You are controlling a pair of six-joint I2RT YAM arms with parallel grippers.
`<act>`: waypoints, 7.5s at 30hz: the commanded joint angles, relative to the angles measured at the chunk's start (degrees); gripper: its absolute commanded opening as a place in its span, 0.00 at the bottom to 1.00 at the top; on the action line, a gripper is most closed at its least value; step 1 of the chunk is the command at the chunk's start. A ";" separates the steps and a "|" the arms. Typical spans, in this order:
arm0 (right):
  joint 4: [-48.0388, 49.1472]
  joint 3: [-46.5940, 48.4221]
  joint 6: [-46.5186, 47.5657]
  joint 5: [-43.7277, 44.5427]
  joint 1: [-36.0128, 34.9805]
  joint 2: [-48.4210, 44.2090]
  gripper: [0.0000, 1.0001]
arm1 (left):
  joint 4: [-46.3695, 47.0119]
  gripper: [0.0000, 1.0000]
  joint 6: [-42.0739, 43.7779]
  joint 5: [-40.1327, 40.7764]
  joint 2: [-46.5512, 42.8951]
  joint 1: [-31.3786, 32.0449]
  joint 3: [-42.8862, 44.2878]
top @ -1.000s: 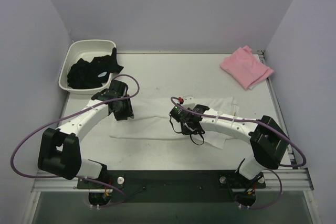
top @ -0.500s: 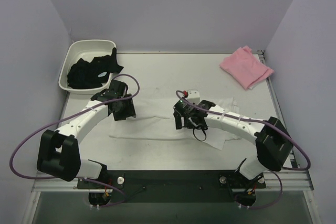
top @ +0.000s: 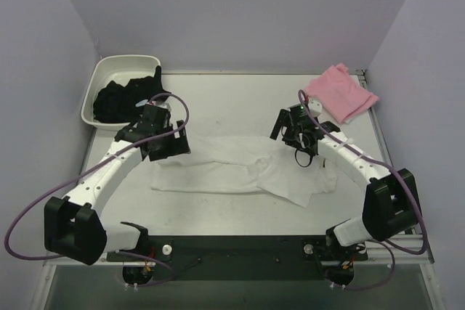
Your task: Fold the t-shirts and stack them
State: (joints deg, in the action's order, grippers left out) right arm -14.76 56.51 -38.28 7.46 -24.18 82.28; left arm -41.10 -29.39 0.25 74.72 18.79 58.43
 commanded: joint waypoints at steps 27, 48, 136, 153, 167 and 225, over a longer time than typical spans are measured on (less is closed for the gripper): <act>17.06 9.12 -3.12 -13.52 8.19 28.70 1.00 | -4.25 0.95 5.57 -10.27 -14.60 -9.12 -1.48; 16.05 70.14 -17.06 -40.15 7.05 67.39 1.00 | 0.58 0.95 3.81 -13.79 -10.13 -10.00 -5.87; -3.84 6.49 11.12 -15.31 6.35 -5.40 1.00 | 2.60 0.97 -18.26 13.82 -2.52 38.72 9.96; -8.44 21.97 15.17 1.59 -1.39 25.37 1.00 | -1.00 0.97 -13.24 6.78 -15.30 23.49 0.37; -8.70 24.79 13.94 -2.71 -1.65 34.44 1.00 | -1.17 0.97 -10.52 3.01 -17.68 18.57 -1.30; -13.26 -0.59 6.38 2.11 -9.56 -18.97 1.00 | 26.76 0.97 -22.72 -0.60 -12.23 30.51 -27.41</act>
State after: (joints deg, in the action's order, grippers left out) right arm -24.25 61.34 -30.94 8.40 -33.69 67.99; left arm -23.68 -48.31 -1.63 60.62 46.00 30.41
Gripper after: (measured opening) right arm 0.999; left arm 0.967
